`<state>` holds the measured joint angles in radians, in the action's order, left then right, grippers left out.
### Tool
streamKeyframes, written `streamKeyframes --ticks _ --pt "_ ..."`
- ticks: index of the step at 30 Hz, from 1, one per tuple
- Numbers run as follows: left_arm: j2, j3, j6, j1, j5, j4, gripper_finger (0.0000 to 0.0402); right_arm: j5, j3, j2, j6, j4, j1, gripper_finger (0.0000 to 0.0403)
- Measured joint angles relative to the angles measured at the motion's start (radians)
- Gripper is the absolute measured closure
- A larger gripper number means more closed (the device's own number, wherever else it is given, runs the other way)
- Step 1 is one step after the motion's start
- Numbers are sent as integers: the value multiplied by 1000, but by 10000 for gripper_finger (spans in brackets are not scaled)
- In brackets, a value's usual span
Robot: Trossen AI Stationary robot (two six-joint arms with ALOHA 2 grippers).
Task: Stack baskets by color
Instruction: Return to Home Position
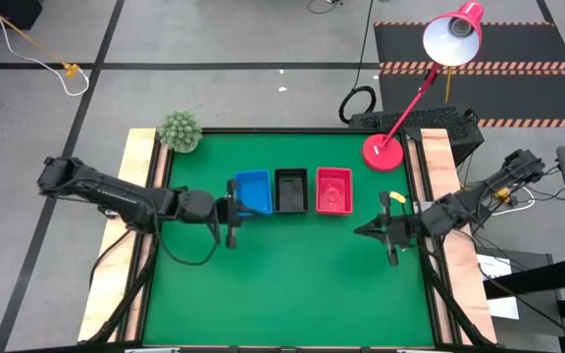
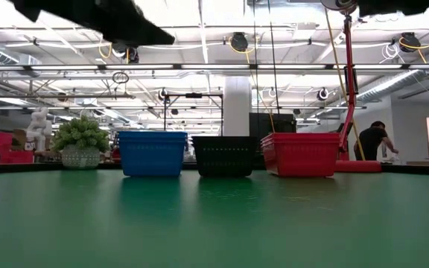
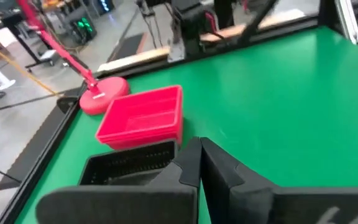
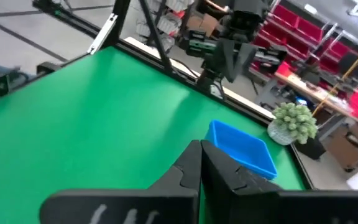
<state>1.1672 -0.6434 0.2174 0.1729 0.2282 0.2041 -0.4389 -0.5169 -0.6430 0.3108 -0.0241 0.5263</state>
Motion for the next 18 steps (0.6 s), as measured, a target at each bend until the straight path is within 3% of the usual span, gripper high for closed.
streamKeyframes --ticks 9,18 --pt "-194 226 -3 -65 -63 144 398 150 156 66 97 195 -103 403" --pt "-425 361 -10 -82 -62 140 392 211 280 76 100 324 -241 403"
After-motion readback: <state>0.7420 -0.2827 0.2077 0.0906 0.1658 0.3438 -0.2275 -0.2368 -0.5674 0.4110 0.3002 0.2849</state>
